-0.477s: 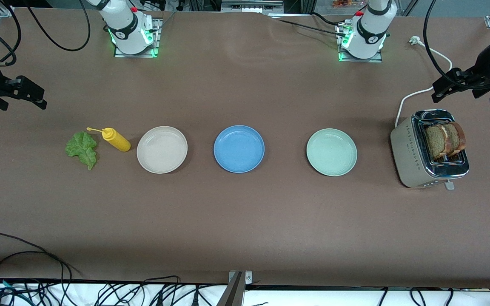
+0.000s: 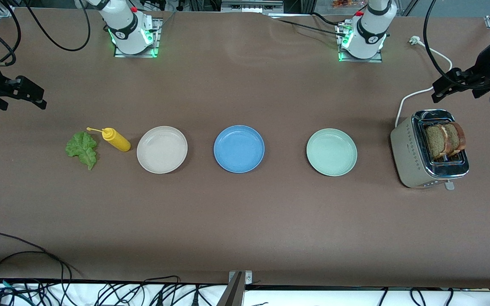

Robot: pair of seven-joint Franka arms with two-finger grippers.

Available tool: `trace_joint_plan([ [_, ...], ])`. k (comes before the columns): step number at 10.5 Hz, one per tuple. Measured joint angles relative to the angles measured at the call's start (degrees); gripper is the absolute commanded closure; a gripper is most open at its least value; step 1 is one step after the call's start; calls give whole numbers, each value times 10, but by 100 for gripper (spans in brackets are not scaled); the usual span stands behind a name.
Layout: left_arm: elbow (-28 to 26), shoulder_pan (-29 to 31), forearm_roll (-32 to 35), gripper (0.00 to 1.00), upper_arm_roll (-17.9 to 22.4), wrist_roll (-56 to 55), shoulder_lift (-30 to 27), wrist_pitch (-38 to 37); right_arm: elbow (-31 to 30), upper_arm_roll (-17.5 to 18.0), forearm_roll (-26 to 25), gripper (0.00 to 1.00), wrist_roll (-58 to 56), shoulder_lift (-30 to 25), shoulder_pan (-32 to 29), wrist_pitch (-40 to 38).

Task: Make sandwich in blue plate with both arms
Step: 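Move the left gripper toward the silver toaster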

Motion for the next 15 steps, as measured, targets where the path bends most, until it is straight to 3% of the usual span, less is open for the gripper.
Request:
trace_joint_plan([
  [15, 0, 0, 0, 0, -9, 0, 0, 0, 0, 0, 0, 0, 1, 2, 0, 0],
])
